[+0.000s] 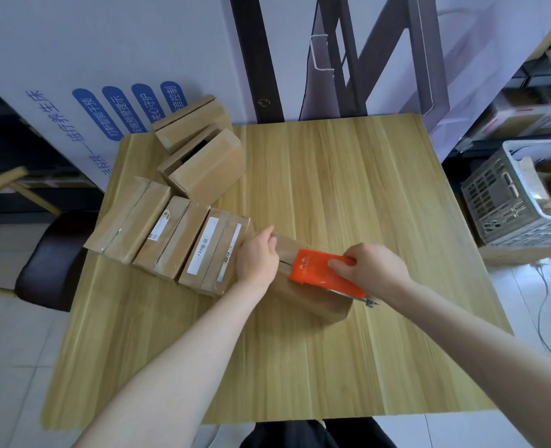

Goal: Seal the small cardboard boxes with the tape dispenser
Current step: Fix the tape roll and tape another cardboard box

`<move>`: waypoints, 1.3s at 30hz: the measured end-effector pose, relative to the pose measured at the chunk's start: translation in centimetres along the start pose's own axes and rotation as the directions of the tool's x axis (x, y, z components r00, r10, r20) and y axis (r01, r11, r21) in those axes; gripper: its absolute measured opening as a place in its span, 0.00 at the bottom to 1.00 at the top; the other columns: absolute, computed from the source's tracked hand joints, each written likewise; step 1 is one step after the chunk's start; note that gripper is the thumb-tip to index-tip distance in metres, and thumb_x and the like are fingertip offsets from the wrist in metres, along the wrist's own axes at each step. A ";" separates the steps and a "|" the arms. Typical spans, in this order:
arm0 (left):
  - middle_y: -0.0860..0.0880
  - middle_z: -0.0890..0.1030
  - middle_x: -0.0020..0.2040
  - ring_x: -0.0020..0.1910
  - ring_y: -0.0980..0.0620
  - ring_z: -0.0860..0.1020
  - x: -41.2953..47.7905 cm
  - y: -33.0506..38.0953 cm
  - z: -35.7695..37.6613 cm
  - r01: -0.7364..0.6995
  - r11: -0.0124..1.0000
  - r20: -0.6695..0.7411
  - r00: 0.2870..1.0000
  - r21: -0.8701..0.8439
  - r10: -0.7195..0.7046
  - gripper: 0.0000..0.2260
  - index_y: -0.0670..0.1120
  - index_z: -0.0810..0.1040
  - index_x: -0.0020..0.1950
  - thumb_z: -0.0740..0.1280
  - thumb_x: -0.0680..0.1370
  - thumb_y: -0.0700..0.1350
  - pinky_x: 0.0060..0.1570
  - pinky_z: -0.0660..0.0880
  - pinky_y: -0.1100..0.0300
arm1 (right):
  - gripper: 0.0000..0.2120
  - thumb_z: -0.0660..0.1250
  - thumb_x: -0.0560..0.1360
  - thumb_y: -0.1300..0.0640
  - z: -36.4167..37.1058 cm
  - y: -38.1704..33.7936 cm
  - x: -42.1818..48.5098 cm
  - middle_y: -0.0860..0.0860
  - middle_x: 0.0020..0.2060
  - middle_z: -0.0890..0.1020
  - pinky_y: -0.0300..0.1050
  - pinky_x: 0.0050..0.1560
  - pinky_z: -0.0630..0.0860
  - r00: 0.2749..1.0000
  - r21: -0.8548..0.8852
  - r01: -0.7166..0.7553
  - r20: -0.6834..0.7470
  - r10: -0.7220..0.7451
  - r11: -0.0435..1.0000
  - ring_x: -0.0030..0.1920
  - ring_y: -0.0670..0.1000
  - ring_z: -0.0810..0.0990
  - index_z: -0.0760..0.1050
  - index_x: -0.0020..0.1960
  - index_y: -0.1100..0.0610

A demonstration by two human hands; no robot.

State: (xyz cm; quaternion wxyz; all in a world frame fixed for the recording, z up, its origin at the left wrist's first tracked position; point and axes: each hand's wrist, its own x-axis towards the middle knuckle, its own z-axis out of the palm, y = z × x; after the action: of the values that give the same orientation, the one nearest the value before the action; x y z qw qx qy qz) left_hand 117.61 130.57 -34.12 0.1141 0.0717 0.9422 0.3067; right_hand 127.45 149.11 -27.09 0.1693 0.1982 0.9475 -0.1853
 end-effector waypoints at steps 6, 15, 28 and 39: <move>0.52 0.67 0.73 0.65 0.47 0.72 1.3 1.3 3.1 -0.075 0.970 0.054 0.997 0.232 0.064 0.22 0.49 0.65 0.73 0.52 0.82 0.56 0.51 0.71 0.54 | 0.21 0.60 0.76 0.37 0.5 2.5 0.3 0.48 0.28 0.81 0.39 0.25 0.65 0.998 0.125 -0.014 0.065 0.006 0.992 0.28 0.48 0.79 0.76 0.37 0.53; 0.44 0.77 0.49 0.46 0.42 0.78 1.2 1.5 3.6 -0.033 0.912 -0.048 0.997 0.408 0.057 0.19 0.45 0.72 0.55 0.49 0.81 0.57 0.34 0.66 0.54 | 0.21 0.61 0.76 0.38 0.6 4.0 -0.2 0.48 0.24 0.76 0.40 0.26 0.66 0.996 0.117 0.020 0.086 -0.030 0.993 0.25 0.46 0.77 0.72 0.33 0.52; 0.47 0.75 0.46 0.39 0.45 0.75 1.1 1.8 3.7 -0.034 0.902 -0.075 0.994 0.429 0.073 0.19 0.45 0.71 0.49 0.45 0.82 0.53 0.33 0.72 0.52 | 0.20 0.62 0.78 0.43 0.5 9.9 -3.5 0.54 0.26 0.79 0.48 0.29 0.76 0.992 0.325 0.047 0.098 -0.083 0.945 0.20 0.49 0.79 0.74 0.35 0.56; 0.50 0.73 0.43 0.34 0.49 0.72 1.2 1.4 3.8 -0.043 0.899 -0.094 0.991 0.436 0.093 0.18 0.47 0.69 0.46 0.44 0.82 0.54 0.28 0.64 0.58 | 0.20 0.65 0.77 0.45 0.5 14.6 -5.3 0.56 0.26 0.79 0.53 0.28 0.77 0.992 0.392 0.032 0.098 -0.077 0.919 0.20 0.51 0.79 0.73 0.33 0.57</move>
State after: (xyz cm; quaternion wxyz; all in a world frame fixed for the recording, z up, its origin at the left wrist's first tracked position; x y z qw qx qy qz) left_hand 117.53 134.07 -36.53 0.0315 0.1108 0.9886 0.0969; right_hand 138.52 159.70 -29.59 0.1740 0.1907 0.8859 -0.3854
